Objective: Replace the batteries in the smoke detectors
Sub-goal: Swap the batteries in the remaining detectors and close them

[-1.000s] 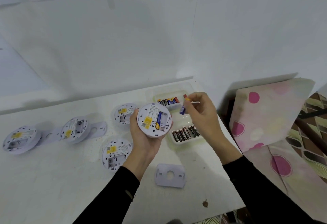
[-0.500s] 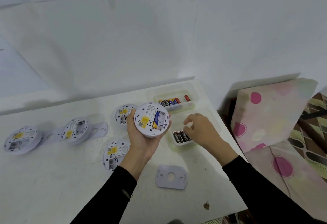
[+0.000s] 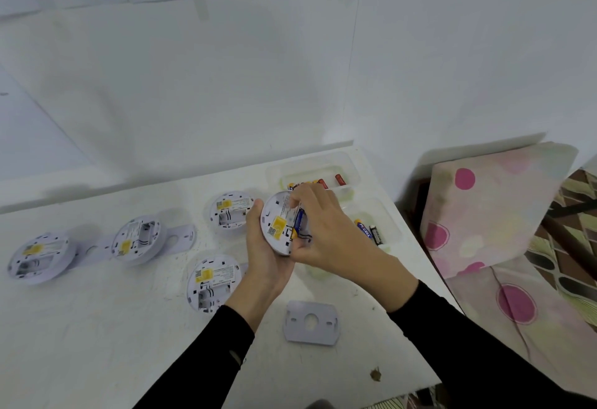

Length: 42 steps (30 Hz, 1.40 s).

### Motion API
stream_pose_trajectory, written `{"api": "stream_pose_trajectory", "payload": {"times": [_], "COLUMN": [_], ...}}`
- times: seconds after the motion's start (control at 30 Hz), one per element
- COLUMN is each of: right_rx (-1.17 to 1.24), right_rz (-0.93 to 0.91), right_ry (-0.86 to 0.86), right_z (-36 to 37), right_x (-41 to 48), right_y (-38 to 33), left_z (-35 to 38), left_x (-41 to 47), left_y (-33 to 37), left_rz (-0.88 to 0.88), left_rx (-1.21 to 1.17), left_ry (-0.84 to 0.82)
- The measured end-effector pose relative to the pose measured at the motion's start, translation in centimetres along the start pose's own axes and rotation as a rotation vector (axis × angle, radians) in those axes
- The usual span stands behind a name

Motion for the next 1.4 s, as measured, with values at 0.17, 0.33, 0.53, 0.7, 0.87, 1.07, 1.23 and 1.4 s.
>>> {"api": "stream_pose_trajectory", "payload": {"times": [0.17,0.33,0.53,0.7,0.87,1.07,1.23,1.4], "right_rx": [-0.041,0.083,0.505,0.803,-0.027,-0.131,0.084,-0.005], "right_rz": [-0.038,-0.081,-0.026,0.488,0.599,0.482,-0.078,-0.122], "right_ry": [0.078,-0.036,0.159,0.407,-0.228,-0.063,0.100,-0.161], "right_z": [0.0,0.7,0.1,-1.9,0.2,1.3,1.3,6.2], "right_x": [-0.1,-1.3,-2.2,-1.4,-1.3,-2.2,-6.3,-10.8], "right_y": [-0.1,0.6,1.3,6.1,10.3,8.0,1.7,2.0], "left_z": [-0.1,-0.9,-1.3,-1.6,-2.1,-2.1,-3.0,-4.1], "left_x": [0.2,0.4,0.5,0.2,-0.5,-2.3,-3.1,-3.8], "left_y": [-0.1,0.1,-0.2,-0.3,-0.4,-0.7,0.3,1.1], "left_rz": [0.001,-0.055,-0.109,-0.134,-0.135,-0.162,-0.122,-0.149], "left_rx": [0.024,-0.098,-0.193,-0.245,-0.260,-0.189,-0.163,-0.164], "left_ry": [-0.002,0.053,0.041,0.046,-0.009,-0.088,-0.089,-0.106]}}
Point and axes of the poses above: each hand's wrist, its own x-axis towards the middle knuckle, its own z-axis out of the palm, y = z × x, the point moved 4 cm from there along x, towards the middle knuckle, and after that the axes turned 3 degrees about -y, right-handed, at the moved point
